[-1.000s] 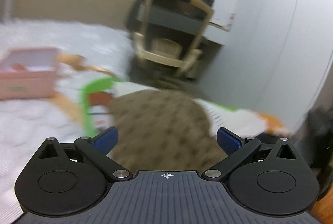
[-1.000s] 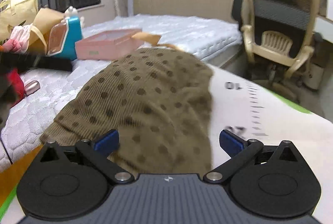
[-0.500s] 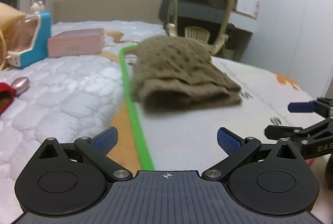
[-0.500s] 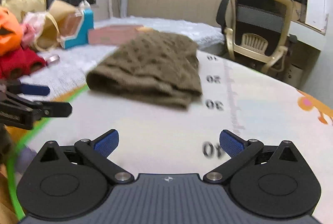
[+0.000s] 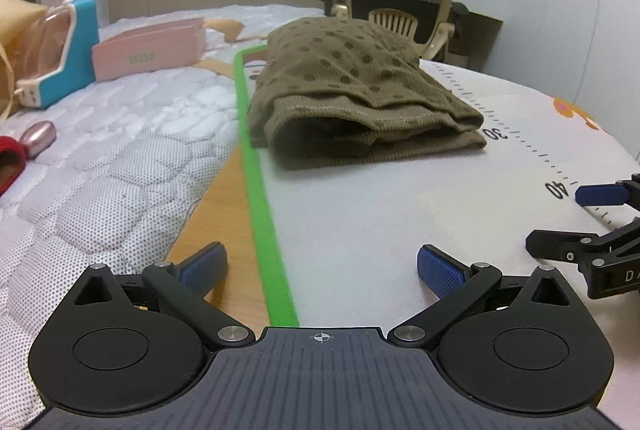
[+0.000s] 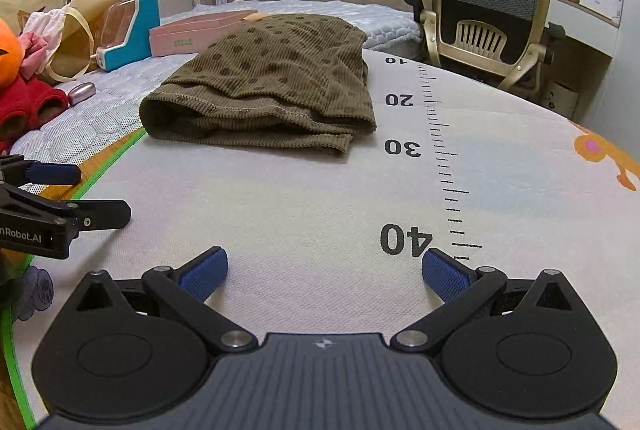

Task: Fold clothes

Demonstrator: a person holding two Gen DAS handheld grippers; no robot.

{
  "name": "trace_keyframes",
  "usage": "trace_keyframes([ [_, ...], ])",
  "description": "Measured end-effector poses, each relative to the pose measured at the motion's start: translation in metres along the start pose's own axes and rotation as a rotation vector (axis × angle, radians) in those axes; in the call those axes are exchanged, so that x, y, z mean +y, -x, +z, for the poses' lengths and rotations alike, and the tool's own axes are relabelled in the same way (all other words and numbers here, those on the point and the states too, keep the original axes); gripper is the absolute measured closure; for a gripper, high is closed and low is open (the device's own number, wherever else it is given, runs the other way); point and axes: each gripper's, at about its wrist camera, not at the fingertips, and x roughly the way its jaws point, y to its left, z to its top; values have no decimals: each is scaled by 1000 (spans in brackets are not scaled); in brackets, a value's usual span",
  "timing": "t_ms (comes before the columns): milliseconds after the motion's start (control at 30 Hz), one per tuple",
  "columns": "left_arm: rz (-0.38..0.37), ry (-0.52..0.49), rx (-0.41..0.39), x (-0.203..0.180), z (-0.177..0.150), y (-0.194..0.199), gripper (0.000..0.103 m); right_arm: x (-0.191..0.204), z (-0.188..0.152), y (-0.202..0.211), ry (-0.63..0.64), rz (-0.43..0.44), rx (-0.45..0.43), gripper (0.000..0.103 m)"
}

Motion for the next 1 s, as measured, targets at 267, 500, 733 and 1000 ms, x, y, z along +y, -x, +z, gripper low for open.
trace_keyframes([
  [267,-3,12,-8,2,0,1,0,-3,0,1,0,1,-2,0],
  [500,0,18,-12,3,0,1,0,-2,0,1,0,0,-2,0],
  [733,-3,21,-14,3,0,1,0,-1,0,1,2,-1,-1,0],
  [1000,-16,34,-20,5,0,2,0,-2,0,1,2,0,0,0],
])
